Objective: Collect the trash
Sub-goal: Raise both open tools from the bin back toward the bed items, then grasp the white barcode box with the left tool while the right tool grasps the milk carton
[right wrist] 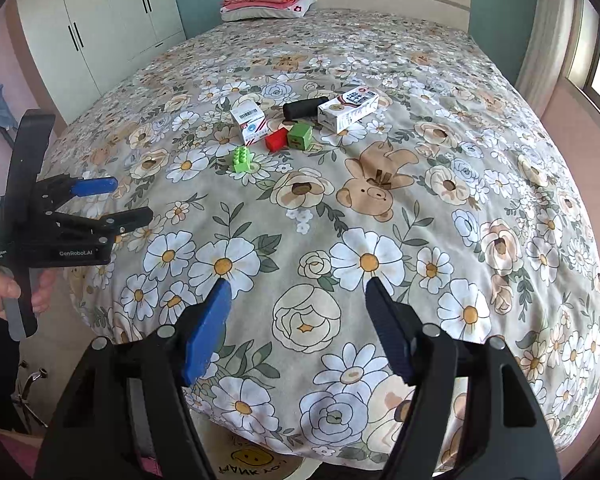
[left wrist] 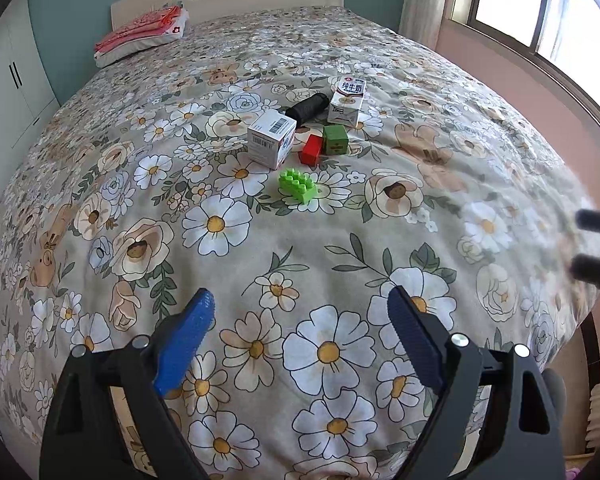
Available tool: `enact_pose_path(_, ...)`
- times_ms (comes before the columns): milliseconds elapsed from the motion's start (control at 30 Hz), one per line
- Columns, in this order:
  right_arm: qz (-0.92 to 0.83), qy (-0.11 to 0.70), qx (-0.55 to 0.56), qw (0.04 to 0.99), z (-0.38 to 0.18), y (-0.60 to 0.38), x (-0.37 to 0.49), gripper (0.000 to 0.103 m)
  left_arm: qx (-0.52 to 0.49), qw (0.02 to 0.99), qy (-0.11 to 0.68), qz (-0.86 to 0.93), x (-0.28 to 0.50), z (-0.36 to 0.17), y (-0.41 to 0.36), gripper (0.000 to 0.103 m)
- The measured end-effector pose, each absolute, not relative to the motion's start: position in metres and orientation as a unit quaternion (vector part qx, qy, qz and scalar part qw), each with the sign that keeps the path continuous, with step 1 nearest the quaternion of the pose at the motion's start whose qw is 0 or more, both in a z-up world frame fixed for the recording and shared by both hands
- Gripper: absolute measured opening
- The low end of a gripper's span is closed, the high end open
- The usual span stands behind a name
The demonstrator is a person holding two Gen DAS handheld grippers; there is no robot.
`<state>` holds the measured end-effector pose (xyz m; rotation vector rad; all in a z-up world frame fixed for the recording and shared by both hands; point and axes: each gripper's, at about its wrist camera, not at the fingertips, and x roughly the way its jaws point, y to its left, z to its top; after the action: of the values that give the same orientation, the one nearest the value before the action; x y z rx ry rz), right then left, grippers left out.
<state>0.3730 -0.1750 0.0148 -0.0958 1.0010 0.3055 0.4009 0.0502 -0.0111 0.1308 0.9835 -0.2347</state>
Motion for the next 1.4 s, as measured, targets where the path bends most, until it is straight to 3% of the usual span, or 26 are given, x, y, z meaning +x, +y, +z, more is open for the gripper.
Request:
enact_pose_path(567,0.115,0.502,-0.018,0.857,0.01,-0.15,0.542,0.07,0.12,0.875,0.44,-0.16,0.534,-0.033,0.055,0.09)
enact_pose_path(833,0.07,0.524,0.065,0.846,0.001,-0.153,0.649,0.073,0.162,0.862,0.43,-0.212,0.569,-0.055,0.043,0.09)
enact_pose_path(1100,-0.022,0.568,0.17,0.805,-0.051,-0.165,0.75,0.073,0.133,0.855,0.439,-0.243,0.606,-0.074,0.045,0.09)
enact_pose_path(1400,-0.075,0.604,0.248,0.753,-0.115,-0.167,0.784,0.073,0.12,0.853,0.443,-0.248,0.632,-0.094,0.049,0.09)
